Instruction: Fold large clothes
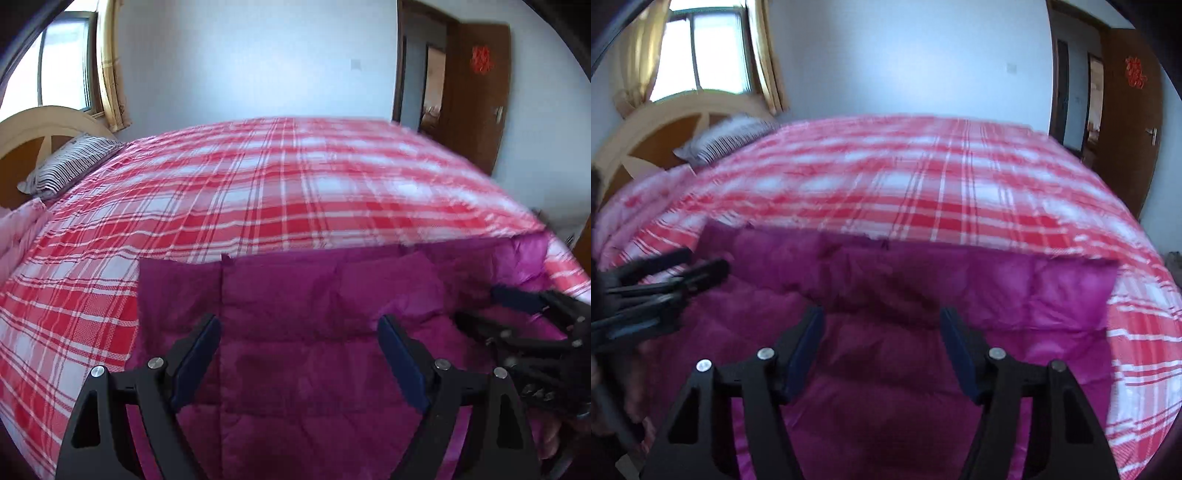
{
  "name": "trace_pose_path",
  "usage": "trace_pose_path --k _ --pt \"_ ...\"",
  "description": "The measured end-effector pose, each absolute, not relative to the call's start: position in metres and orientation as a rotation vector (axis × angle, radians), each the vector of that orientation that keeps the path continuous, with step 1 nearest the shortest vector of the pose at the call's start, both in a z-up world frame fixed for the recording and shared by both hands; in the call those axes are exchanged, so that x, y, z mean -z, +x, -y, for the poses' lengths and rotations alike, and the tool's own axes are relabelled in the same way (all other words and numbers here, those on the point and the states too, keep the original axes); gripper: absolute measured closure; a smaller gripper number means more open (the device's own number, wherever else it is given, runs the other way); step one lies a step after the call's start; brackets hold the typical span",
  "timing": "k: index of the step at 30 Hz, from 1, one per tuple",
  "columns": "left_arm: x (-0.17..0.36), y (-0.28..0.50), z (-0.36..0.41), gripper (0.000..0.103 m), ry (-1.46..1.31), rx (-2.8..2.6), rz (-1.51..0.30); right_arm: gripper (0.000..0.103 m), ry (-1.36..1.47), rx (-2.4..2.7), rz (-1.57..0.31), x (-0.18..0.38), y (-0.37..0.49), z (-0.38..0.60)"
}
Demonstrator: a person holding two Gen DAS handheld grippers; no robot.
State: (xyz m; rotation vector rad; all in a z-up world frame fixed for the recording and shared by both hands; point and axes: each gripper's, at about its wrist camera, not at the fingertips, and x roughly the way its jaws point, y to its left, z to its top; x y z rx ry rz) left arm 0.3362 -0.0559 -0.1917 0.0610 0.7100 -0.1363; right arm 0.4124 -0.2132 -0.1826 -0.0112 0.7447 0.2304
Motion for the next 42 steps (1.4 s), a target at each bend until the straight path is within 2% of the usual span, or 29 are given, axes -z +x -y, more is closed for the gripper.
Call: trace_pose_path --k 3,12,42 --pt "0.211 0.352 0.051 0.016 0.028 0.124 -0.763 0.036 -0.003 -0.201 -0.773 0.193 0.423 0.219" --pt "0.227 0.358 0.054 0.01 0.017 0.118 -0.766 0.036 0.025 -0.181 -0.783 0.204 0.43 0.221" --pt "0.241 0.368 0.063 0.003 0.071 0.059 -0.805 0.032 -0.03 -0.135 -0.817 0.221 0.441 0.21"
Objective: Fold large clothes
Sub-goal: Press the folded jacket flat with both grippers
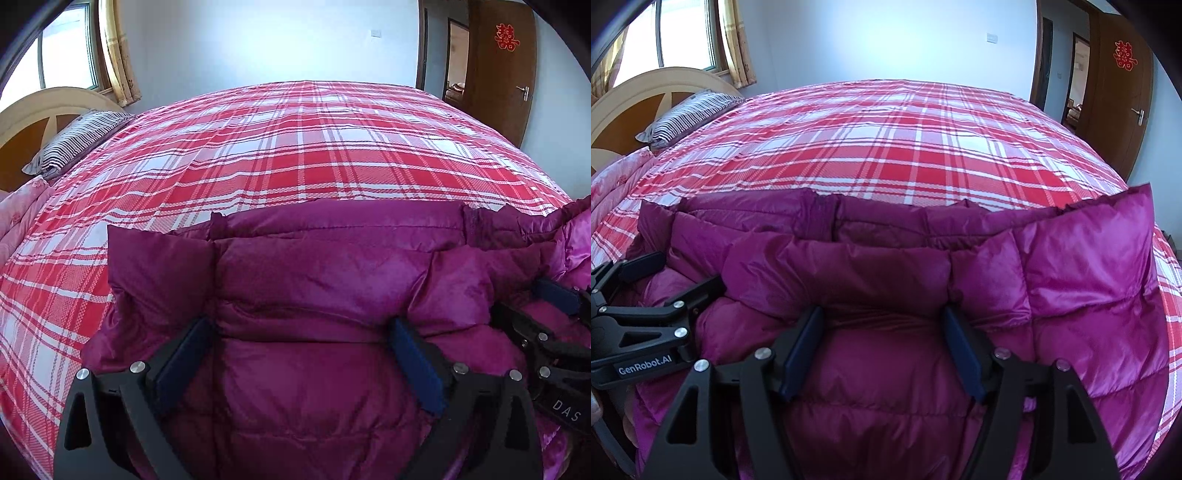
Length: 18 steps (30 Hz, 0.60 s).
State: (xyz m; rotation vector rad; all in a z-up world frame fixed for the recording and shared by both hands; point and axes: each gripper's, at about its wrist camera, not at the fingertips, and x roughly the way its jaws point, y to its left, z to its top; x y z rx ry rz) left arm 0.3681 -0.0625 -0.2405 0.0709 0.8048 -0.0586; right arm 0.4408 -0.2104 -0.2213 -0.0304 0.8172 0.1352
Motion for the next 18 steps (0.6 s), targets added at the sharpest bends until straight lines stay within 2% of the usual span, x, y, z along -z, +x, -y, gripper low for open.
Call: trace_pose_path --k 18 --pt "0.2424 0.3686 0.0629 0.001 0.076 0.051 -0.805 0.031 -0.055 -0.116 -0.819 0.2228 0.4408 0.2065"
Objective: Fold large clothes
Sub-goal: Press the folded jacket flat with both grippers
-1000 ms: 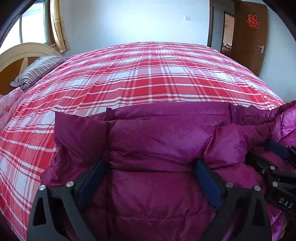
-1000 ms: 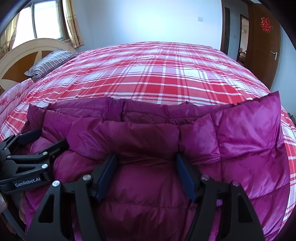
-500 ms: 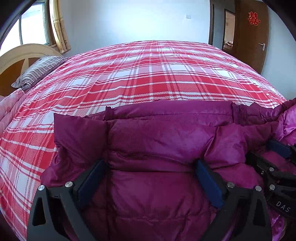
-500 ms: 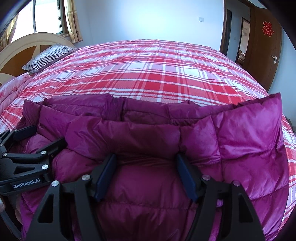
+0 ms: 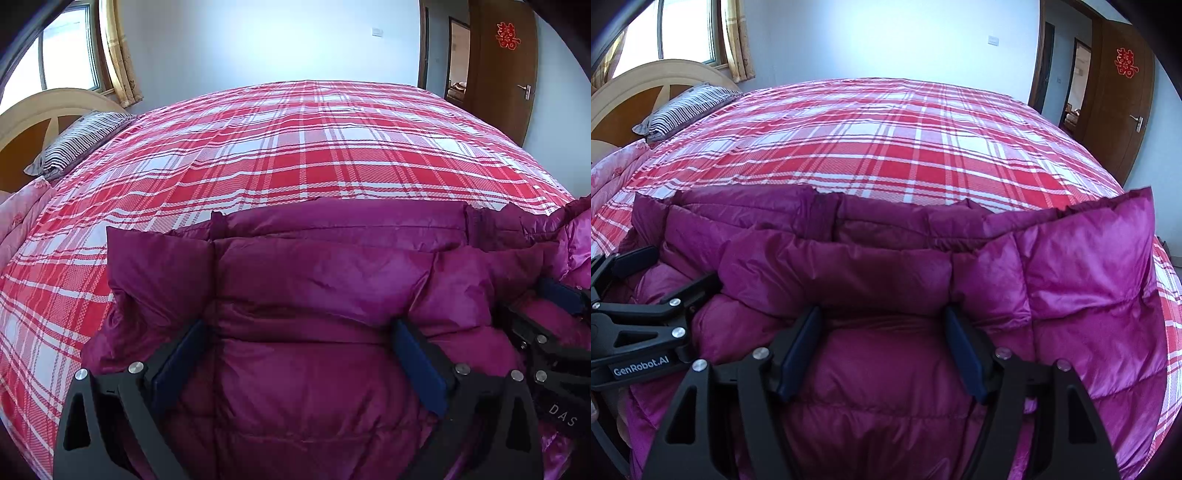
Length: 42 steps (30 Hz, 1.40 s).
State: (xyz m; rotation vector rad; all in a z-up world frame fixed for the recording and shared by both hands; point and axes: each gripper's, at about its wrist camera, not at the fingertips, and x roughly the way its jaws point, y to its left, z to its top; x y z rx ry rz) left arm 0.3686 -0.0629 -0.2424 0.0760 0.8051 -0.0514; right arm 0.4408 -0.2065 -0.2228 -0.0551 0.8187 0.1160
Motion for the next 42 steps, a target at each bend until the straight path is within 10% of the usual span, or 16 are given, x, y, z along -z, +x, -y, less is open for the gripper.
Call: trace_pose_path --k 42 --pt "0.24 0.308 0.011 0.001 0.024 0.053 -0.75 0.021 0.005 -0.177 -0.745 0.229 0.38 0.193"
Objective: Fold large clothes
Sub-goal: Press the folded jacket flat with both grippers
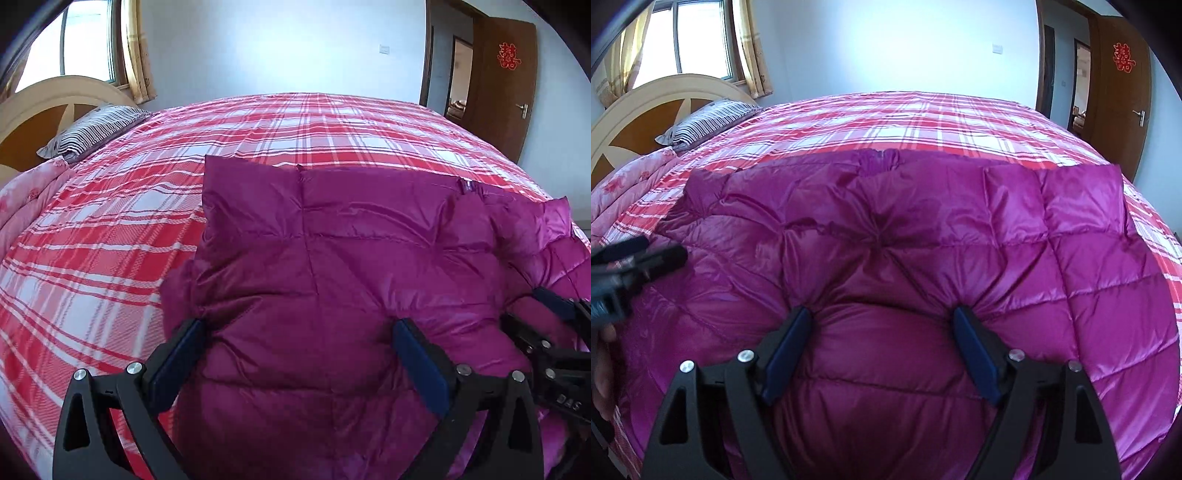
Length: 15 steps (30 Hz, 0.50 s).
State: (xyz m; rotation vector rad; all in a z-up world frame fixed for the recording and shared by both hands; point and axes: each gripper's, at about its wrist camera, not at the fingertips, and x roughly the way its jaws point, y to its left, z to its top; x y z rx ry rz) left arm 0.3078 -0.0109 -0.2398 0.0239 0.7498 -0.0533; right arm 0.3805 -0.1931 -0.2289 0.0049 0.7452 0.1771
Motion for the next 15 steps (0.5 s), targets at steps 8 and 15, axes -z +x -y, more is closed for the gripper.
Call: trace_pose_path --k 8,15 --pt "0.2462 0.311 0.0128 0.001 0.027 0.041 -0.752 0.021 -0.024 -0.144 -0.739 0.2263 0.376 0.1823" --pt "0.2477 0.3115 0.0146 0.001 0.04 0.031 -0.752 0.016 -0.027 -0.114 -0.742 0.2282 0.3766 0.1808"
